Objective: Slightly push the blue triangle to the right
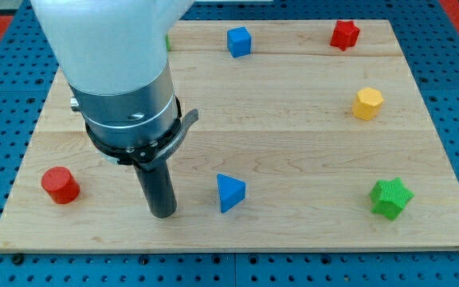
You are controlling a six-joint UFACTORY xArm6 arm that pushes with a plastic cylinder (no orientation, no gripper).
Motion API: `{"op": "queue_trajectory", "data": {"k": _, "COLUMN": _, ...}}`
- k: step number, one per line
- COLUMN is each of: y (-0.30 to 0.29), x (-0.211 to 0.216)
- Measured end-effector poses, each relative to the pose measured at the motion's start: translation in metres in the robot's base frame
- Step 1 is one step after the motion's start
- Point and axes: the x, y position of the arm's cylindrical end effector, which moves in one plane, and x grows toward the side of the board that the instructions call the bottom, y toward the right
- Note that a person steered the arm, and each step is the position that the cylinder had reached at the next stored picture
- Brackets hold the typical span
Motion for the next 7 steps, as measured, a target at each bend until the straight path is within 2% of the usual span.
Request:
{"op": "queue_trajectory", "data": {"k": 4, "y": 0.044, "x": 0.0}}
{"op": "queue_trajectory", "data": {"k": 7, "y": 0.052, "x": 0.0}}
